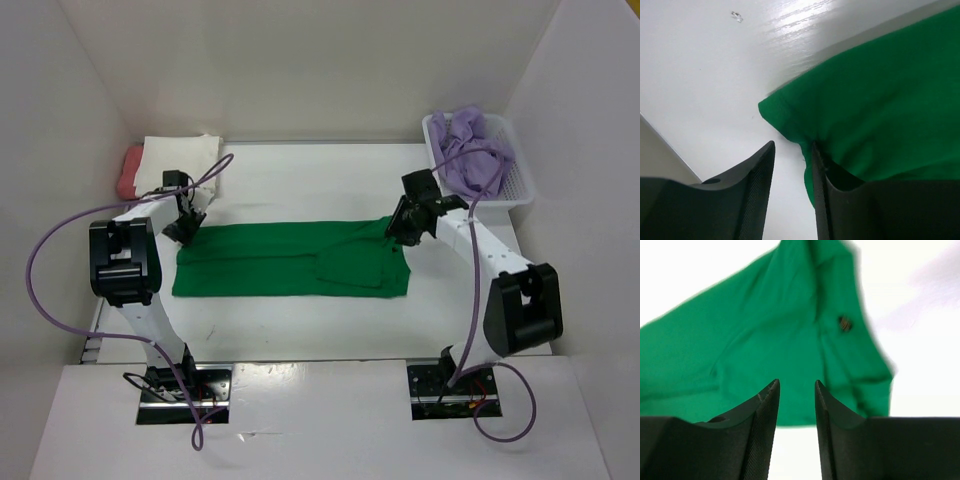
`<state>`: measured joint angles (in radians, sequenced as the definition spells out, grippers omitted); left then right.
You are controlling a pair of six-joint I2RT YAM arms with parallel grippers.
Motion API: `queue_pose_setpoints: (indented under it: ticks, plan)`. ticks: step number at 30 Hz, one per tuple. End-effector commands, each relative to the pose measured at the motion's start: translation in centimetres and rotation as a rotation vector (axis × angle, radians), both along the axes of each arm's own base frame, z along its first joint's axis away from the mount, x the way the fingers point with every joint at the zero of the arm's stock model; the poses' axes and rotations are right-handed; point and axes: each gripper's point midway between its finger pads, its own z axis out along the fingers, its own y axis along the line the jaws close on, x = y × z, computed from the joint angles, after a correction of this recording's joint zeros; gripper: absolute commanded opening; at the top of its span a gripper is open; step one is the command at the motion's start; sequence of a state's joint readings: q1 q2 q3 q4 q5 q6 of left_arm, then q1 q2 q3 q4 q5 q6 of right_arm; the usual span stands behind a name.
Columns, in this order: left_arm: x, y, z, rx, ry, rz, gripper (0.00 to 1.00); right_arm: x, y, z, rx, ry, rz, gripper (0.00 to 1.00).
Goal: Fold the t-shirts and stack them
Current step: Fold the other side of the tshirt into a rectangle
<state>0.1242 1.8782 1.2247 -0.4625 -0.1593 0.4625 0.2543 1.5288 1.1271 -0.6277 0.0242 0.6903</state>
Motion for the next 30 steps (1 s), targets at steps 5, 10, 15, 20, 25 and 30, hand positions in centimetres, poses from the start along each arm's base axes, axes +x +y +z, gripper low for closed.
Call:
queue_pose_setpoints:
  ticks: [5, 10, 15, 20, 25, 30]
  plan:
    - [0.1, -1.3, 2.0, -0.079, -0.029, 0.016, 0.47, -9.2, 4.2, -4.3, 0.044, 0.244, 0.095, 0.39]
    - [1.7, -1.4, 3.0, -0.069, -0.076, 0.017, 0.50, -10.3, 5.3, -6.2, 0.064, 0.300, 0.114, 0.39]
    - [2.0, -1.2, 3.3, -0.059, -0.085, 0.021, 0.52, -10.0, 4.9, -6.7, 0.038, 0.298, 0.093, 0.39]
    - [1.3, -0.9, 2.7, -0.040, -0.060, 0.021, 0.52, -9.6, 4.5, -8.1, -0.002, 0.324, 0.079, 0.47]
    - [1.0, -0.9, 2.7, -0.040, -0.060, 0.021, 0.52, -9.0, 4.5, -8.2, -0.017, 0.316, 0.072, 0.47]
    - [1.0, -0.7, 2.8, -0.028, -0.058, 0.016, 0.52, -7.4, 4.6, -7.2, -0.026, 0.264, 0.062, 0.46]
